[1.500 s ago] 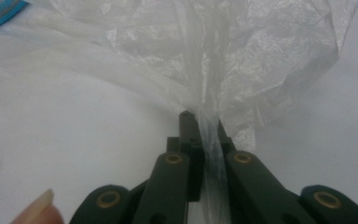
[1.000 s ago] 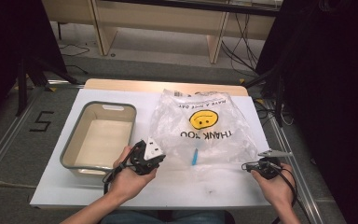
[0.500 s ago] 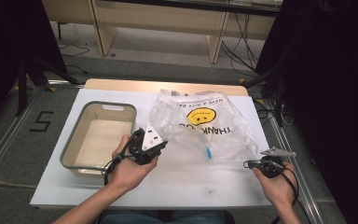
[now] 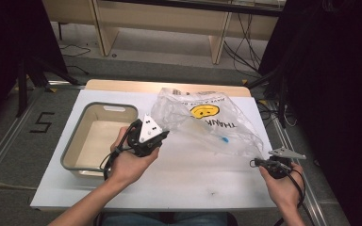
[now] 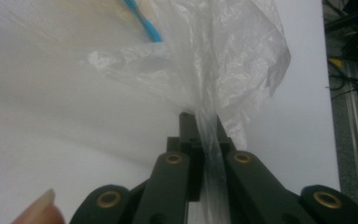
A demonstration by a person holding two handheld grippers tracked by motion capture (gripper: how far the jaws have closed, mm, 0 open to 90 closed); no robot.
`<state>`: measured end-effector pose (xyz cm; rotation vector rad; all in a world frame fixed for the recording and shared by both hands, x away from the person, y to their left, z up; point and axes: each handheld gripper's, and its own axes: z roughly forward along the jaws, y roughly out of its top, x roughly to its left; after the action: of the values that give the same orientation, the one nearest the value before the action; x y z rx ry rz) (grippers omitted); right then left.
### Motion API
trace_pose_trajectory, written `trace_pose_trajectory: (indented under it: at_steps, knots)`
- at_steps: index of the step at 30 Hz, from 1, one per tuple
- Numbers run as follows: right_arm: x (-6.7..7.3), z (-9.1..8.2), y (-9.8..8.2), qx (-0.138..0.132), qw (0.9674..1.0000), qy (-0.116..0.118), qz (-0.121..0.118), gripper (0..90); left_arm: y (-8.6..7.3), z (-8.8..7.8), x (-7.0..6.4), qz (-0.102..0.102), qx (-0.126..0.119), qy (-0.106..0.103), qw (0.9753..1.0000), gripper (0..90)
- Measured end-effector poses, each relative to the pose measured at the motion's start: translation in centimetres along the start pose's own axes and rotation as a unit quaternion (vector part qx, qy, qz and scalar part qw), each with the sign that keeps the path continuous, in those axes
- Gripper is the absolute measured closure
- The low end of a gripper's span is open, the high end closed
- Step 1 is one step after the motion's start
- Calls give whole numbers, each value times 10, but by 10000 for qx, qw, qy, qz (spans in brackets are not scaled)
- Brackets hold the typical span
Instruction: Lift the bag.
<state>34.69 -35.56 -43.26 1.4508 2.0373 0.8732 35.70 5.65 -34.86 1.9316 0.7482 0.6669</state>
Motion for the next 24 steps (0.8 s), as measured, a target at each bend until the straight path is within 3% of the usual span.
trace_pose_trajectory:
  at_steps: [15,24]
  knots:
    - [-1,-9,5,-571,9981,-252,-5,900,1,0,6,-70,-133,97,9998,886]
    - [-1,-16,11,-973,9945,-398,-27,900,1,0,9,-113,-218,154,9996,886]
